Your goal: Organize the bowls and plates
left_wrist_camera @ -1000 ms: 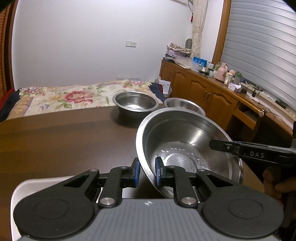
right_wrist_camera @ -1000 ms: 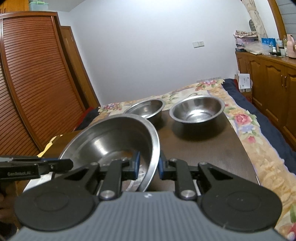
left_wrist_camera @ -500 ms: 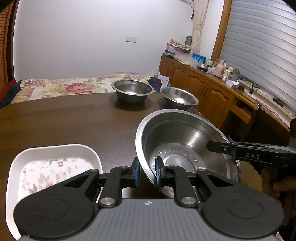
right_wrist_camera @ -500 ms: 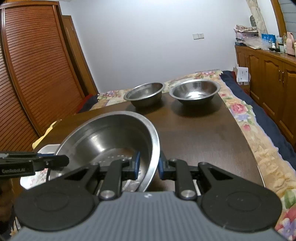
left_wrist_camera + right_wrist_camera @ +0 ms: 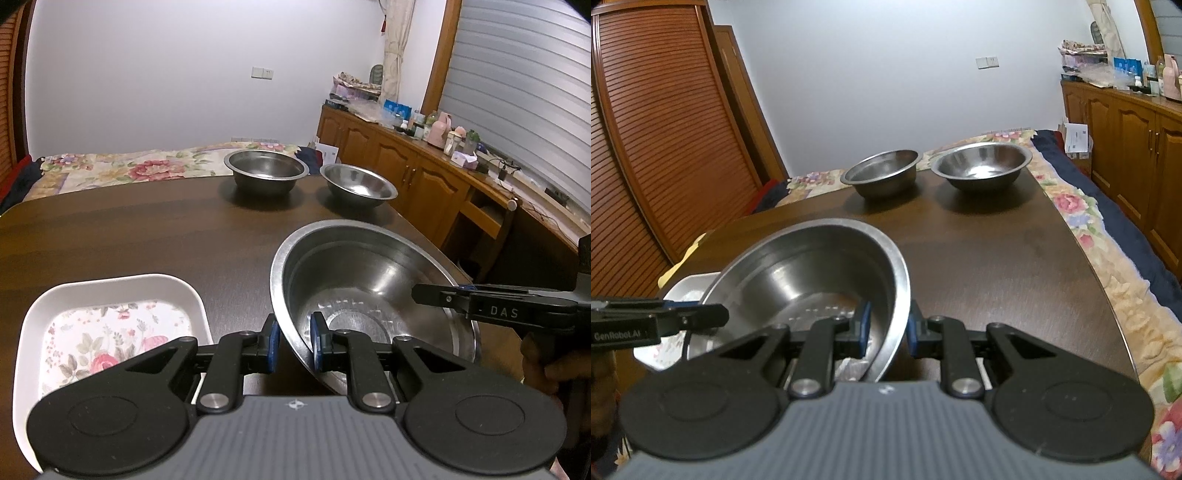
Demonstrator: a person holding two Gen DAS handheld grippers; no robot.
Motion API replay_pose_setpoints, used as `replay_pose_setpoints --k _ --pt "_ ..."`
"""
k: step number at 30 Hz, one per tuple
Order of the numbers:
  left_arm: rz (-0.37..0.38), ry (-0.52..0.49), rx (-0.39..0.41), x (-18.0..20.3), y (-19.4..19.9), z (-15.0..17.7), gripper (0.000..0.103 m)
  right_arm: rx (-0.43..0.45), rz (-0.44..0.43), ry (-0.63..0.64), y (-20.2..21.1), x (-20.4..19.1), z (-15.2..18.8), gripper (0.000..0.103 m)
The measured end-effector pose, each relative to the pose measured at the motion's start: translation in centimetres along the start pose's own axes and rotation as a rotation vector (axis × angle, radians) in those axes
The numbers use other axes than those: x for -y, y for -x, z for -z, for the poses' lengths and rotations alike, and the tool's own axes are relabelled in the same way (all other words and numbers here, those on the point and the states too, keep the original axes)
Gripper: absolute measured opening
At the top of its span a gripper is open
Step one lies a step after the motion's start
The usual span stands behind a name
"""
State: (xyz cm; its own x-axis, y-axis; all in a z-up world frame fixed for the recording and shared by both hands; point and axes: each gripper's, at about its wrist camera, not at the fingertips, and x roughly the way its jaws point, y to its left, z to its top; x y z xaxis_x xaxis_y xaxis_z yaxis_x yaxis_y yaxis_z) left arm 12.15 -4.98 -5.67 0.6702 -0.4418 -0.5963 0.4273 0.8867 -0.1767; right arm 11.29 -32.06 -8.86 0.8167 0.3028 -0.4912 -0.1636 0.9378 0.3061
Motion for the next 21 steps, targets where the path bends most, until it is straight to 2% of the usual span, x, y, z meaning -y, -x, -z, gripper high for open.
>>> replay_pose_setpoints --k 15,21 --pt "-0.001 0.016 -0.005 -0.51 -0.34 0.60 0.022 0.002 -0.004 0.007 -0.52 -0.35 0.17 0.022" --pt "-0.005 0.023 0.016 -0.74 0.06 0.56 0.021 0.011 0.000 0.011 -0.11 -0.29 -0.10 0.023"
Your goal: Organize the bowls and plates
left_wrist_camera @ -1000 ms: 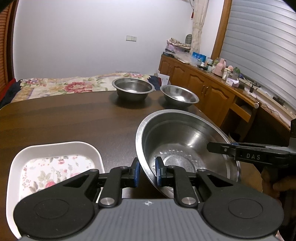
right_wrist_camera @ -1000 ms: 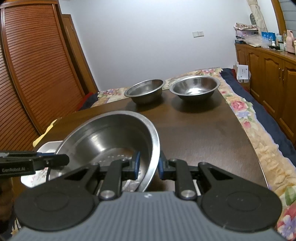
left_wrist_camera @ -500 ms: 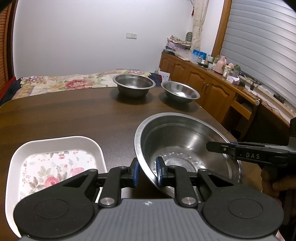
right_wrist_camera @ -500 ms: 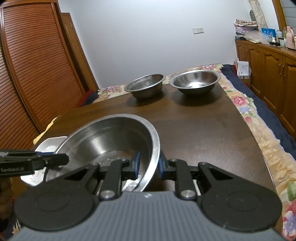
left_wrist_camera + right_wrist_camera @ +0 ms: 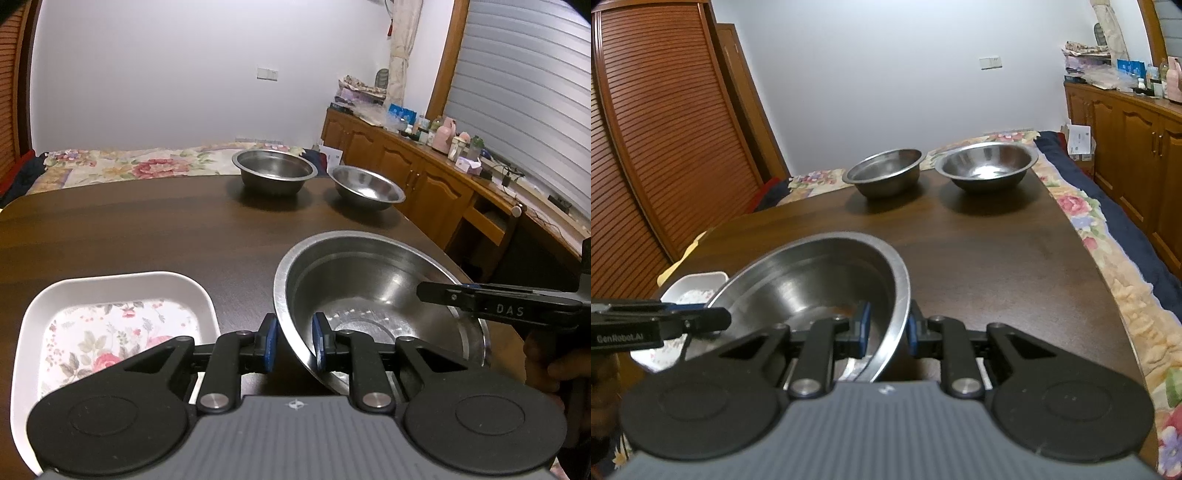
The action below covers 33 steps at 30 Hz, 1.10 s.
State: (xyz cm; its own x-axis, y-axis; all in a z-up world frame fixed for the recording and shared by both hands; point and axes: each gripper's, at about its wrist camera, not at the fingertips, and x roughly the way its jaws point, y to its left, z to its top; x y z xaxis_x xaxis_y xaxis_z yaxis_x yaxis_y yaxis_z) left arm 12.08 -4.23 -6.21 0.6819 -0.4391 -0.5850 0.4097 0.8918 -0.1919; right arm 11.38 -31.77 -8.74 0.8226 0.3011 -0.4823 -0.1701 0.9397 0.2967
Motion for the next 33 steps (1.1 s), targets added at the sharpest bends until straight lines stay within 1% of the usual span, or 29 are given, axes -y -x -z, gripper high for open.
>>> replay_pose_setpoints --k 7,12,19,24,27,30,33 --pt "-0.021 -0.003 0.033 -0.6 1.0 -0.8 0.023 0.046 0.023 0.010 2.0 0.7 -1.1 0.023" --pt "-0.049 -0.015 0.065 -1.1 1.7 -2.1 0.024 0.098 0.044 0.044 3.9 0.7 -2.5 0.023" --pt "-0.078 -0.046 0.106 -1.2 2.6 -4.0 0.025 0.158 0.044 0.078 5.6 0.3 -4.4 0.023" --pt "-0.086 -0.074 0.125 -1.1 2.8 -4.9 0.027 0.176 0.040 0.107 5.6 0.1 -5.6 0.023" --pt "-0.083 -0.090 0.130 -1.1 2.5 -5.9 0.031 0.169 0.025 0.148 5.2 -0.3 -6.6 0.023" --pt "-0.063 -0.089 0.136 -1.6 2.0 -7.0 0.039 0.173 0.023 0.180 4.6 -0.4 -8.2 0.023" --pt "-0.066 -0.101 0.142 -2.0 1.2 -8.1 0.040 0.160 0.043 0.223 3.2 -0.2 -9.6 0.023"
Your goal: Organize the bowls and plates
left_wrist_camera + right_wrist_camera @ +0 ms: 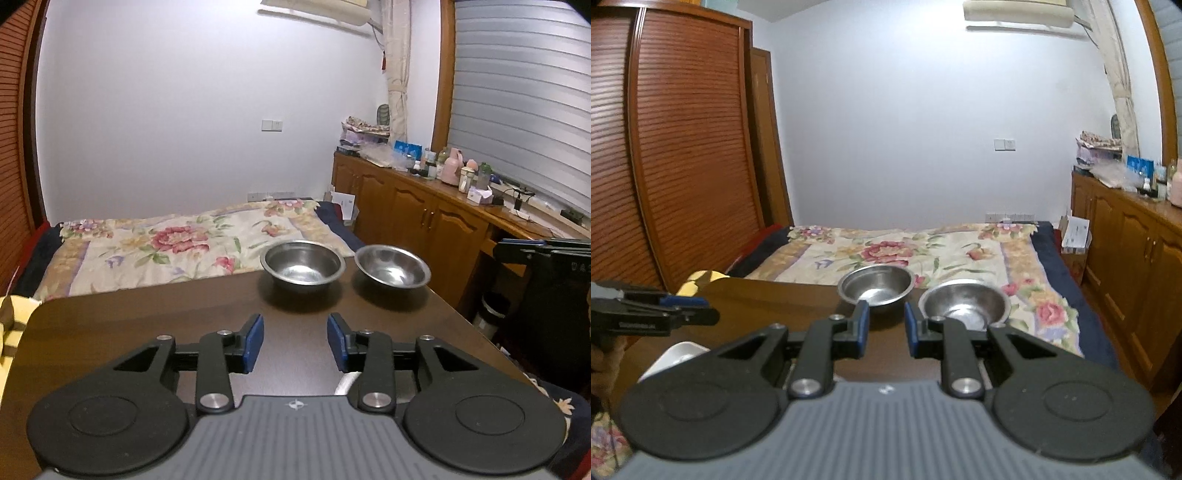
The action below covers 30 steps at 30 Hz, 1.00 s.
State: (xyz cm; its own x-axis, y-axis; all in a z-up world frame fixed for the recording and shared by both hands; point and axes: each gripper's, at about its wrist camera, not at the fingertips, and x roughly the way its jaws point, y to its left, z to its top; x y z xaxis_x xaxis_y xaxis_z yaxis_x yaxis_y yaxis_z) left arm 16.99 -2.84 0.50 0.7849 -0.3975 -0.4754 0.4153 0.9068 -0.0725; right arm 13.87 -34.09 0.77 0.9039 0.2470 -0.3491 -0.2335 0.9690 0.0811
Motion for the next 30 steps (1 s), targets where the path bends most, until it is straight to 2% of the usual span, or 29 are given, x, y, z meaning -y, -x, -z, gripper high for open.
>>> replay_pose_setpoints --k 6,10,14,17,30 --pt "-0.014 -0.032 -0.004 -0.9 -2.9 -2.6 0.041 -0.046 0.018 0.054 -3.5 1.1 -1.4 0.023" --pt "-0.016 -0.051 -0.008 -1.6 -4.9 -4.6 0.046 -0.082 0.002 0.047 -5.8 1.8 -2.5 0.024" --pt "0.001 -0.049 -0.022 -1.7 -7.2 -6.1 0.049 -0.101 0.001 0.035 -8.5 2.6 -3.8 0.037" --pt "0.011 -0.052 -0.039 -1.9 -9.0 -6.8 0.049 -0.115 -0.008 0.039 -10.6 2.8 -4.5 0.037" --pt "0.011 -0.012 -0.139 -2.8 -16.9 -5.8 0.049 -0.273 -0.082 -0.008 -19.2 3.2 -3.2 0.037"
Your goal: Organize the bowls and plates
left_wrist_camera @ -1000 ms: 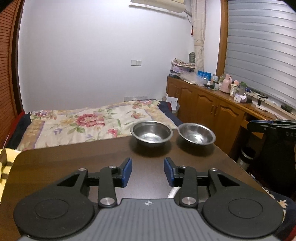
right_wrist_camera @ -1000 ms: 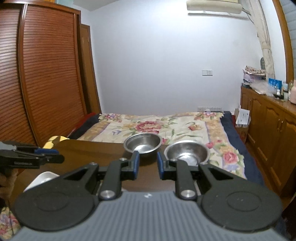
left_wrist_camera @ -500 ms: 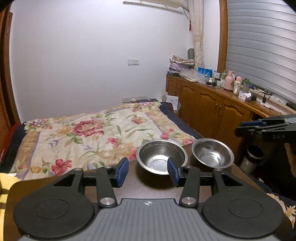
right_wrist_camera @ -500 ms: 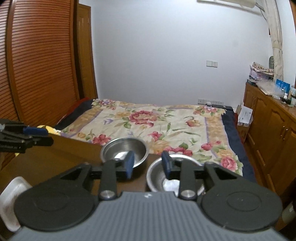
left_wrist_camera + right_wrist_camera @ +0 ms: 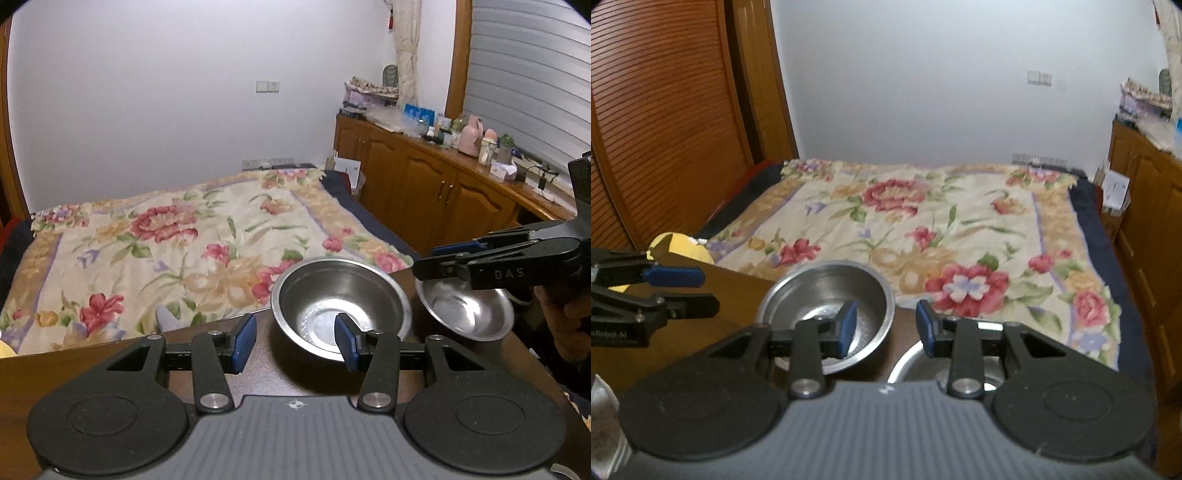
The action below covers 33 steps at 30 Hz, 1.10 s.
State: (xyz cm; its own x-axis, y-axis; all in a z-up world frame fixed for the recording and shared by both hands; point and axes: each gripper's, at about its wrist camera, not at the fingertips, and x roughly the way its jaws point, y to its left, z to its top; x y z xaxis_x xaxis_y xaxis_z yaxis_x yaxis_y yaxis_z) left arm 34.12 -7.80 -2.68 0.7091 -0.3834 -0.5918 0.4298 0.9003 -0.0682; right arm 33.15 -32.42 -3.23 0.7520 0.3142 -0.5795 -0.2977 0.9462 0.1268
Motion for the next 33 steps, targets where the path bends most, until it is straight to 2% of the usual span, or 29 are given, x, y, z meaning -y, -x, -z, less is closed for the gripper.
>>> replay_pose_setpoints --k 3,7,14,18,20,22,28,33 --pt "-0.008 0.031 -0.007 -0.5 -1.3 0.1 0.040 -0.023 0.000 -0.021 -1.3 0.1 0.0 0.037" --pt "-0.011 0.066 -0.002 -1.1 -2.3 0.1 0.034 -0.030 0.002 -0.028 -2.2 0.0 0.1 0.037" --pt "0.013 0.112 -0.046 -1.5 -4.3 -0.1 0.029 -0.064 -0.017 -0.044 -3.8 -0.1 -0.1 0.033" --pt "0.026 0.146 -0.072 -1.7 -4.6 0.0 0.019 -0.083 -0.053 -0.082 -4.3 0.1 0.1 0.030" --pt "0.028 0.154 -0.075 -1.9 -4.6 0.1 0.019 -0.091 -0.058 -0.083 -4.4 -0.2 0.3 0.029" --pt "0.032 0.167 -0.080 -2.0 -4.6 0.2 0.019 -0.097 -0.063 -0.077 -4.6 -0.5 0.4 0.023" --pt "0.033 0.219 -0.119 -2.6 -4.3 0.2 0.016 -0.098 -0.078 -0.081 -4.3 -0.8 0.4 0.018" --pt "0.039 0.214 -0.080 -2.5 -2.5 -0.6 0.015 -0.067 -0.084 -0.064 -2.9 -1.3 -0.3 0.016"
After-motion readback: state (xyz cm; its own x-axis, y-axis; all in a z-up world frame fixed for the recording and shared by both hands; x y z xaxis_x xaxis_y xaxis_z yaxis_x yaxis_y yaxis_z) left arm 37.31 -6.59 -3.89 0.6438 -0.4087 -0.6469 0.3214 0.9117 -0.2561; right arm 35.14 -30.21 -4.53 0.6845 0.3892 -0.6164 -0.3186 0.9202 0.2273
